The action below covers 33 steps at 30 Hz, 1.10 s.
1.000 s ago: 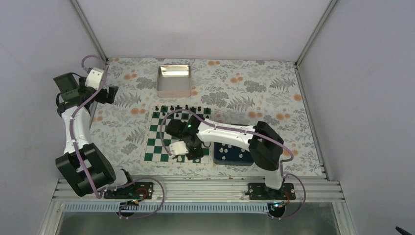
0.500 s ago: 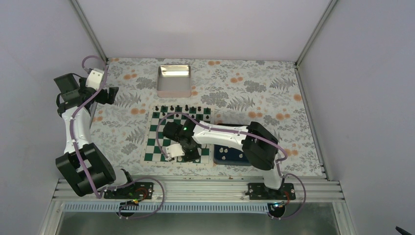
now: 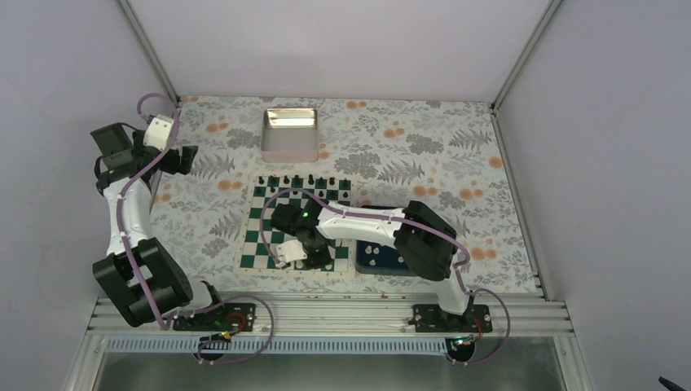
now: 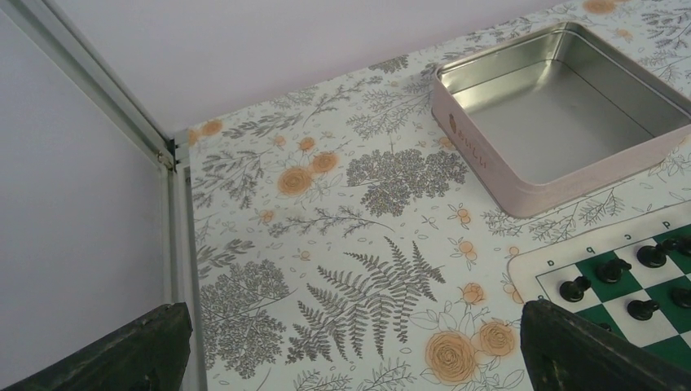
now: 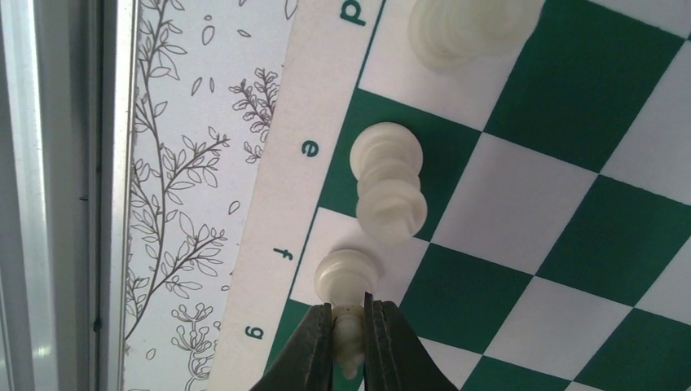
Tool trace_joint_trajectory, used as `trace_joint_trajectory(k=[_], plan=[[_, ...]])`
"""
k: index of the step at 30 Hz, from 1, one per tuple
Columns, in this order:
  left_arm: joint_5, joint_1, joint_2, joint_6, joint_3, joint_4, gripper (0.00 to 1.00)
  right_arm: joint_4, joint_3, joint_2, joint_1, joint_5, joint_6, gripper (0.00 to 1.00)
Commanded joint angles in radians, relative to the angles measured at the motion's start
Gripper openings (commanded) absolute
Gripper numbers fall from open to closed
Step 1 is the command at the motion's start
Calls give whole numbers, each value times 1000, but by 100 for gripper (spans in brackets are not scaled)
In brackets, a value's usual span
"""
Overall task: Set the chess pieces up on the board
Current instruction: Place the chess piece on the chessboard.
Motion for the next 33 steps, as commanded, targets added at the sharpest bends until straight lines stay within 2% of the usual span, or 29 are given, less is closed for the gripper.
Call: trace_joint_trajectory(k=[1,9,22,33], plan=[[7,-2,-15,14,-12,7,100,17,4,17,-20,0,-14,7],[11,-2,-11,17,-9,3,100,12,1,26,-27,-10,-19,10],[4,-3,-12,21,-2,1,100,-13,5,6,-23,-51,-27,7],[-2,-2,-12,26,-5,-1,100,1,11,22,-23,-48,-30,9]])
